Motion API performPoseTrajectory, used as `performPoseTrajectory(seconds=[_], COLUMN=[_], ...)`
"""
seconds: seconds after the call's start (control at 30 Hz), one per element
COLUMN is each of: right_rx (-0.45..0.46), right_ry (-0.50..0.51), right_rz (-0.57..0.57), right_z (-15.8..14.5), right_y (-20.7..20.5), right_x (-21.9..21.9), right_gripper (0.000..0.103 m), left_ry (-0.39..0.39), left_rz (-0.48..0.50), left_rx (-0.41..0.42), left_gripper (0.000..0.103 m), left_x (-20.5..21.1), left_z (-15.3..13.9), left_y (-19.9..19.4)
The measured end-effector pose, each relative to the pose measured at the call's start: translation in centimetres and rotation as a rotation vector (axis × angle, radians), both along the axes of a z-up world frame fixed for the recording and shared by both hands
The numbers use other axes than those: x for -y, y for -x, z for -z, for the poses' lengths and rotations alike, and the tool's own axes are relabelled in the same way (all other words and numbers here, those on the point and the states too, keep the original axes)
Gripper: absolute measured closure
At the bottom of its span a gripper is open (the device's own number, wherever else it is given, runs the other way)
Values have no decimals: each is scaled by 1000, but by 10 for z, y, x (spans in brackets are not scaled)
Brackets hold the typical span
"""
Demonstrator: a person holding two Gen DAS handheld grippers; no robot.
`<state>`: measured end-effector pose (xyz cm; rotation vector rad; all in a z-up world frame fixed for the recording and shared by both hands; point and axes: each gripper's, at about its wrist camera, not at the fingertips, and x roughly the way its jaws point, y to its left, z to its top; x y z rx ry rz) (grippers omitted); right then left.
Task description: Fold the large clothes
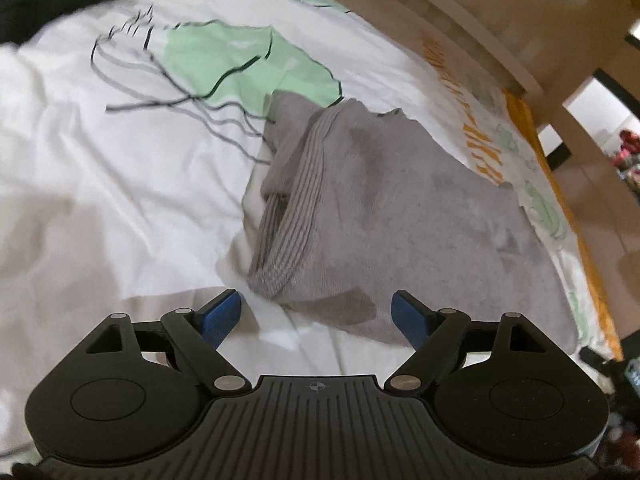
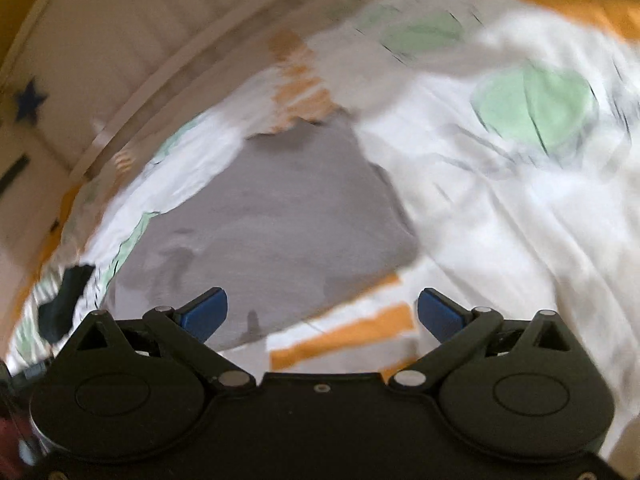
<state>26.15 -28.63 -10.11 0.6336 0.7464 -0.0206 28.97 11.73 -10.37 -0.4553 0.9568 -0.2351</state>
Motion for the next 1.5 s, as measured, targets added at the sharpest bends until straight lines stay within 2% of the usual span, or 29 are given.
performPoseTrajectory(seconds=[0.13,0.43,0.47,0.53,0.57,0.6,0.63,0.67,0.7,0.77,0.87,1.03,1.13,1.27,1.43,1.5], right_rx=[39,160,169,172,167,156,140,117,85,84,97,157,154,107,25,-21], right_ry=[-111,-223,-231,-239,-235,-221,-201,-191,-186,-168,-93,-28,-35,-55,-82,-81], right_rz=[3,-36,-38,-49,-52,-56,-63,-64,-51,-58,-51,-7,-3,-26,-77,-98], right_z=[16,34,36,37,36,35,34,36,40,42,28,-6,-21,-31,-32,-27], right_y=[-5,-42,-44,-49,-51,-52,-54,-55,-56,-55,-50,-30,-11,27,77,92], right_x=[12,18,21,22,22,22,22,22,22,20,13,10,7,5,0,-4], right_gripper=[0,0,0,0,2,12,45,72,86,88,89,90,90,90,90,90], left_ry=[22,55,58,63,69,73,85,114,127,112,78,113,129,145,144,114], left_rz=[9,-10,-13,-20,-26,-45,-61,-53,-56,-57,-47,-47,-47,-29,-2,6], left_rx=[3,51,52,59,62,62,59,57,59,81,141,170,147,97,37,7], left_gripper=[8,2,4,26,49,77,90,92,94,95,96,96,96,96,95,94], left_x=[6,19,20,20,19,17,15,14,12,12,12,5,-2,-15,-27,-29], left_z=[5,11,11,11,12,12,14,16,17,12,-6,-31,-40,-44,-43,-35], left_y=[-5,-29,-31,-34,-34,-34,-34,-34,-33,-29,-15,9,31,63,103,112])
